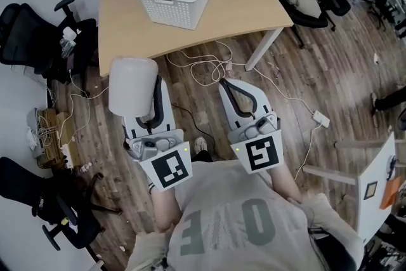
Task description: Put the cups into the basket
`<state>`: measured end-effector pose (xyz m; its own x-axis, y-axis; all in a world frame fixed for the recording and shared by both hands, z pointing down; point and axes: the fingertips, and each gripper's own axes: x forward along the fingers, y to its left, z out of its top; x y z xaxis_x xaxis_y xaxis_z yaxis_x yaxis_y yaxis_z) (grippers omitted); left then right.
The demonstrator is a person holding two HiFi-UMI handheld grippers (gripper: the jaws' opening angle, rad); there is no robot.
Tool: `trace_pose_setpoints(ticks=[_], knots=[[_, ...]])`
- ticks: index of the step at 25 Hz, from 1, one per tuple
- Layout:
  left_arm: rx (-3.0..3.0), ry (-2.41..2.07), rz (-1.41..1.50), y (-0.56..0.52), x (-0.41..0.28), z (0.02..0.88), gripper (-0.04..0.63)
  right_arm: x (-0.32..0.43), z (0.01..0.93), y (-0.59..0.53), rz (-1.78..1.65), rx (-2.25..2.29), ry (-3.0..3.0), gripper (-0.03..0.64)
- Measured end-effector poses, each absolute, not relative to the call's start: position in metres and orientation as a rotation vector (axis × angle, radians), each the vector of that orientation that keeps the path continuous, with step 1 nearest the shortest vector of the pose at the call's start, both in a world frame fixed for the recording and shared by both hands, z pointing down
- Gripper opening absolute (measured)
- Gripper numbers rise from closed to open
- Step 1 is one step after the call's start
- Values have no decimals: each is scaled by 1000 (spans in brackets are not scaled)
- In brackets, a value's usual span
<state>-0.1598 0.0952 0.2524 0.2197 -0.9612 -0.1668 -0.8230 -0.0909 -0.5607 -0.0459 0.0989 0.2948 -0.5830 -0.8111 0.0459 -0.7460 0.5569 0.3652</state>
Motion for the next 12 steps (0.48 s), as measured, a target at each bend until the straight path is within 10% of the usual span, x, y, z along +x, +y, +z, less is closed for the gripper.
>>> trace_pose_setpoints(ticks=[12], knots=[[-1968,1600,-365,36,-190,256,55,-79,282,24,-415,1425,-2658,-2]])
